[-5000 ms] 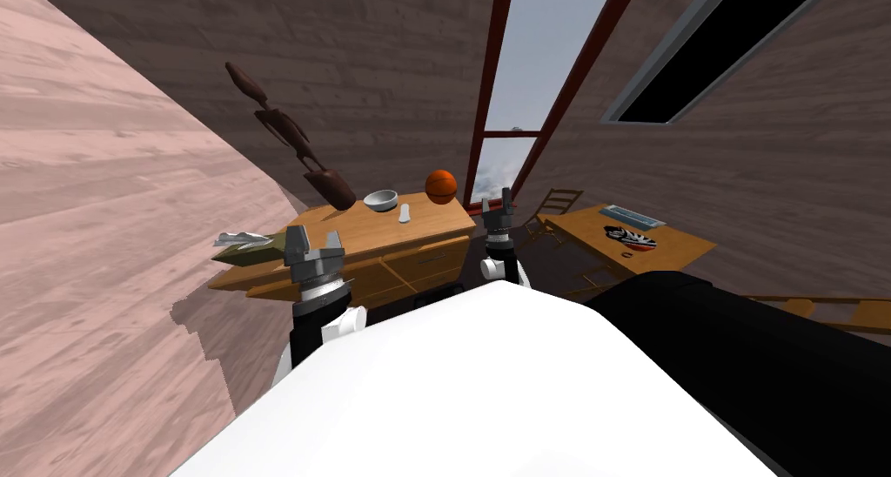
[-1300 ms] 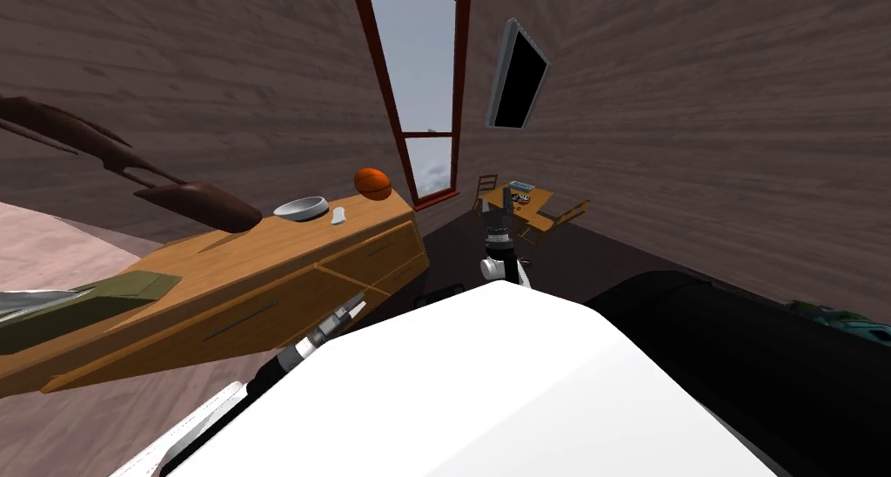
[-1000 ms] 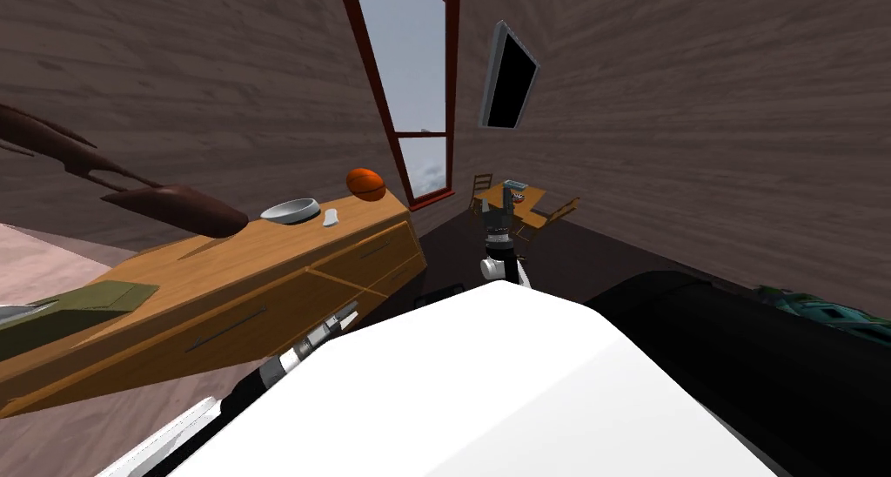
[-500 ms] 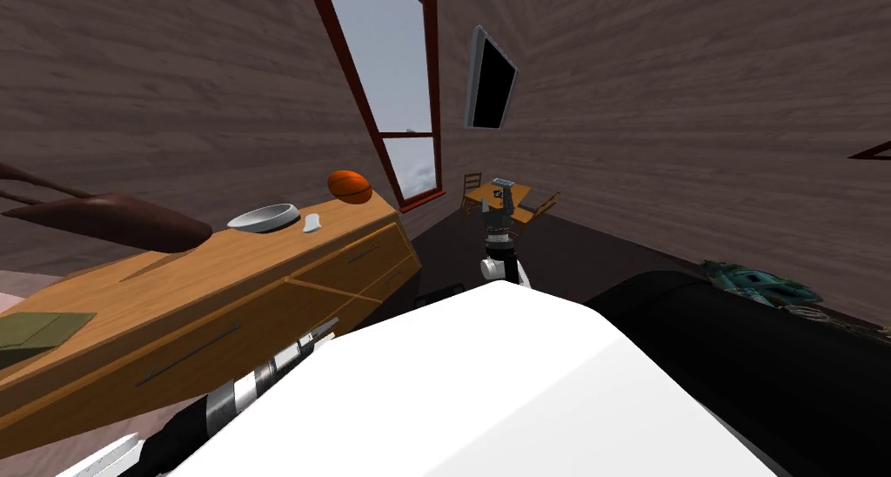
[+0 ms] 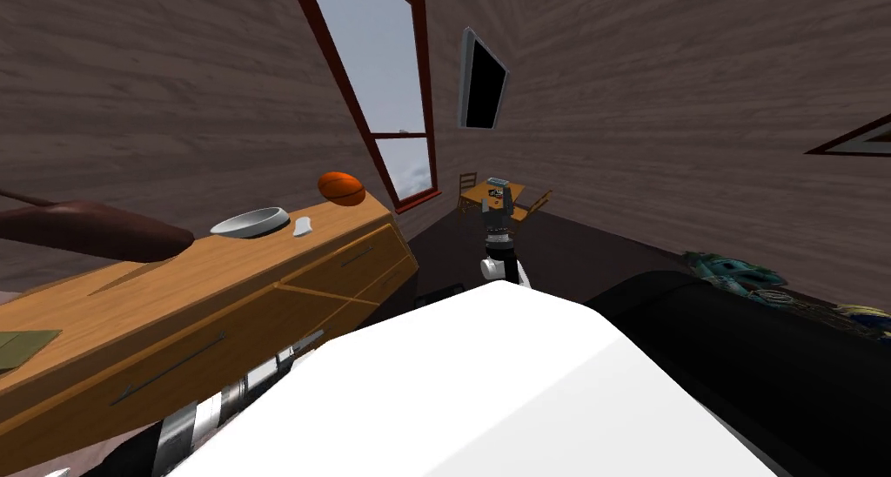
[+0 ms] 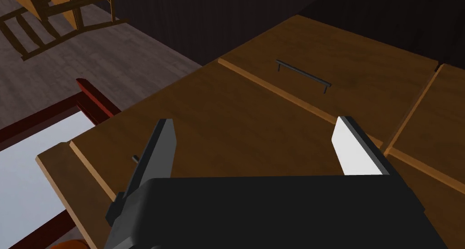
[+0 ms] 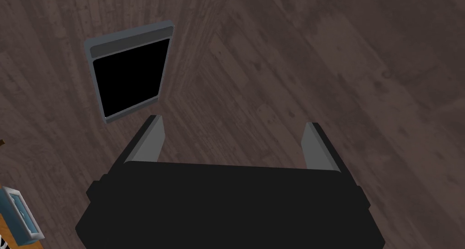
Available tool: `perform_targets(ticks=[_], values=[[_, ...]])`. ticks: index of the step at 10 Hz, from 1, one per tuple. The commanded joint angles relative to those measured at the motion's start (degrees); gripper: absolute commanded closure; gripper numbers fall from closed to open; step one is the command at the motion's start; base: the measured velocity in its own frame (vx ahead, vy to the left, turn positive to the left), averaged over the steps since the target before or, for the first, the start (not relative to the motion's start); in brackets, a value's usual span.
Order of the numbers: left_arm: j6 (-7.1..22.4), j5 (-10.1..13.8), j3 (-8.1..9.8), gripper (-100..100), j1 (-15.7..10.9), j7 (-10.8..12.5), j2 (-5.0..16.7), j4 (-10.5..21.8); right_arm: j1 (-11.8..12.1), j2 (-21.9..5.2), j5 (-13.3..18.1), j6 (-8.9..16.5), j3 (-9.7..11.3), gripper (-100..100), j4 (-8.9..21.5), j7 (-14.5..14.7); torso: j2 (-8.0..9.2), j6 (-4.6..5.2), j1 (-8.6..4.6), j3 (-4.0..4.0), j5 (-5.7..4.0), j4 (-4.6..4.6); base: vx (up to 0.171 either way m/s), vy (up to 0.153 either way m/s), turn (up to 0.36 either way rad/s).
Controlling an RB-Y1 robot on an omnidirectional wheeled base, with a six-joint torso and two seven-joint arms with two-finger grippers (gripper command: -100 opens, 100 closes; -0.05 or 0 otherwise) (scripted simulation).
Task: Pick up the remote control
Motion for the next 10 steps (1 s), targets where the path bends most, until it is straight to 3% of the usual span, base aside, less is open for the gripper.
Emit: perform_targets(ticks=[1,3,4,5,6,7,8,9,10], values=[[-2.30,-0.97,-2.46,-100,-0.85,2.72,2.86,2.86,0.00,0.00,0.00,0.00,0.00,0,0.00,0.00,0.00,0.00,0.00,0.00,0.00,0.00,-0.012,-0.032,-0.243],[-2.30,-0.97,-2.46,-100,-0.85,2.72,2.99,4.84,0.00,0.00,0.00,0.00,0.00,0,0.00,0.00,0.01,0.02,-0.10,0.00,-0.03,0.00,-0.019,-0.026,-0.089],[-4.24,-1.51,-4.50,-100,-0.96,5.28,5.57,7.10,0.00,0.00,0.00,0.00,0.00,0,0.00,0.00,0.02,-0.02,-0.05,0.01,-0.01,0.01,-0.016,-0.031,-0.276],[-4.24,-1.51,-4.50,-100,-0.96,5.28,6.18,9.11,-0.01,0.00,0.00,0.00,0.01,0,0.00,0.00,0.01,0.09,-0.08,0.00,-0.02,0.00,-0.014,-0.029,-0.175],[-6.14,-2.04,-6.50,-100,-1.10,7.80,8.23,11.25,0.00,0.00,0.00,0.00,0.00,0,0.00,0.00,0.01,0.00,-0.09,0.01,-0.04,0.00,-0.010,-0.041,-0.214],[-6.14,-2.04,-6.50,-100,-1.10,7.80,9.13,12.93,-0.01,0.00,0.00,0.00,0.01,0,0.00,0.00,-0.01,0.05,-0.13,-0.01,-0.04,0.00,-0.007,-0.029,-0.152],[-7.98,-2.53,-8.45,-100,-1.28,10.27,11.46,14.42,0.00,0.00,0.00,0.00,0.00,0,0.00,0.00,-0.02,0.02,-0.10,-0.01,-0.04,0.00,0.002,-0.024,-0.274],[-7.98,-2.53,-8.45,-100,-1.28,10.27,11.83,16.13,-0.01,0.00,0.00,0.00,0.01,0,0.00,0.00,-0.05,0.06,-0.08,-0.03,-0.04,-0.01,0.004,-0.009,-0.127],[-9.77,-2.99,-10.32,-100,-1.51,12.28,14.12,18.39,0.00,0.00,0.00,0.00,0.00,0,0.00,0.00,-0.05,-0.01,-0.03,-0.03,-0.01,-0.01,0.013,-0.006,-0.262]])
